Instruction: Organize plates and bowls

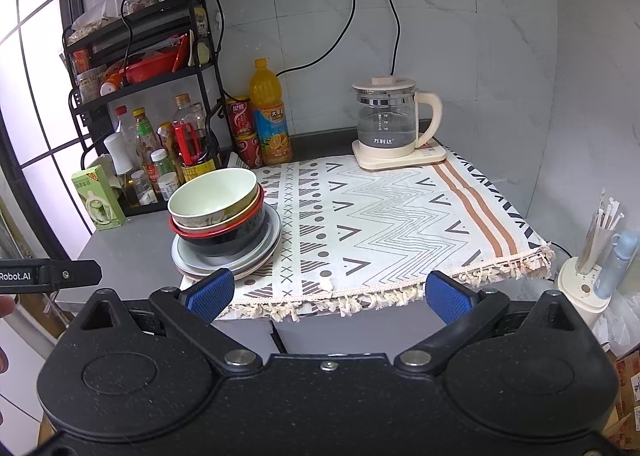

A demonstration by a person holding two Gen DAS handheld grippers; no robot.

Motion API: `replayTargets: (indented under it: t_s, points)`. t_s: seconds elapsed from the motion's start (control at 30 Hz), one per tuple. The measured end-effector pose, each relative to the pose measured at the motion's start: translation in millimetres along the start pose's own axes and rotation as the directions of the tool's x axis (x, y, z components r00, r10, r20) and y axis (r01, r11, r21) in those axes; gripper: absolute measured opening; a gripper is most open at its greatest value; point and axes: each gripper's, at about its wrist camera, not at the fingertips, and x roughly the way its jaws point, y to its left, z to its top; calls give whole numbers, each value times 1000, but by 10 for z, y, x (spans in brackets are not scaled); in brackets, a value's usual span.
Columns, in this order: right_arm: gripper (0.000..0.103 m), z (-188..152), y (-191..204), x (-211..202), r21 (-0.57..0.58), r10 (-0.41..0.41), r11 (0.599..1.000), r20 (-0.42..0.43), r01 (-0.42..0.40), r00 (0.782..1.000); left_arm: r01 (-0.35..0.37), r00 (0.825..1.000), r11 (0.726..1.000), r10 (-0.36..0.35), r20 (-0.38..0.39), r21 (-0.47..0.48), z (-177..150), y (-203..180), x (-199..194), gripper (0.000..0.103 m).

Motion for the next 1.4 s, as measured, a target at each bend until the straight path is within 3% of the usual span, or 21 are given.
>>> replayTargets:
  t_s: [0.83, 1.4]
  points:
    - [103, -8, -58, 94, -6, 29, 1000, -23, -29, 999, -21, 1000, 1000, 21, -8, 12, 22, -111, 71, 103]
    - [103, -29, -190, 114, 3, 8, 1000, -29, -7, 1000, -22, 1000, 1000, 22, -22, 2, 8, -198, 121, 103]
